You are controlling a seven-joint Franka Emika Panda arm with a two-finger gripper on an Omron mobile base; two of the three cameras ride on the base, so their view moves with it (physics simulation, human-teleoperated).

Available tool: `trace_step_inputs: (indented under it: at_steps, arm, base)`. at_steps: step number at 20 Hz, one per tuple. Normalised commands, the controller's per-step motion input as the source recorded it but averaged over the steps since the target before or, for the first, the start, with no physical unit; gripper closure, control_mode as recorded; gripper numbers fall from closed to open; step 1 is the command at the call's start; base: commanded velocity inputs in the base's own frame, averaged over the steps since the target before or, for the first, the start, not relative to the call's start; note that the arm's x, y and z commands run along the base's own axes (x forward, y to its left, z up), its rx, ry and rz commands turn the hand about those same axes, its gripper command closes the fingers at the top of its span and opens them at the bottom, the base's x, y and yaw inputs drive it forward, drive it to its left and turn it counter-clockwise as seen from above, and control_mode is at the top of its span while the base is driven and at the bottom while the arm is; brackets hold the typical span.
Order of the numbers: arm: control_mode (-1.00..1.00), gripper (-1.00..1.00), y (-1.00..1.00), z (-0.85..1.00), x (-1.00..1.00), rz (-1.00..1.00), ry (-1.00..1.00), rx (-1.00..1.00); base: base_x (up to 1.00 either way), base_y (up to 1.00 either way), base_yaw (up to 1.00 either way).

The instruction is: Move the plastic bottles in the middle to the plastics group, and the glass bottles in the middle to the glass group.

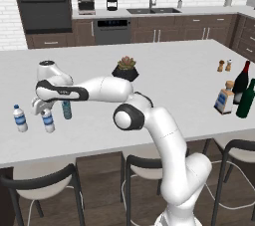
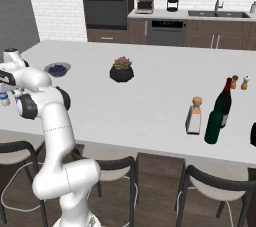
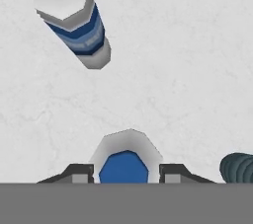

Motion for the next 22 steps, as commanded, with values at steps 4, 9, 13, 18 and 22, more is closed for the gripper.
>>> trace_step_inputs:
  at_steps: [4,9,13,18,22]
  arm:
    - [-1.0,-1.0,-0.01,0.0,0.0,0.0,0.0,0.0]
    - [-1.0,-1.0,-0.16,0.0,0.0,0.0,-0.01,0.0]
    - [-1.0,-1.0,-0.37,0.12,-0.04,0.0,-0.01,0.01]
    - [-1.0,-1.0,-0.67,0.16,-0.56,0.0,-0.06,0.1]
    - [-1.0,-1.0,-0.86,0.01,-0.98,0.0,-0.19,0.18]
  base:
    - [0.0,0.0,0.0]
    - [0.0,0.0,0.0]
    - [0.0,0.0,0.0]
    - [0.0,0.0,0.0]
    - [0.0,0.0,0.0]
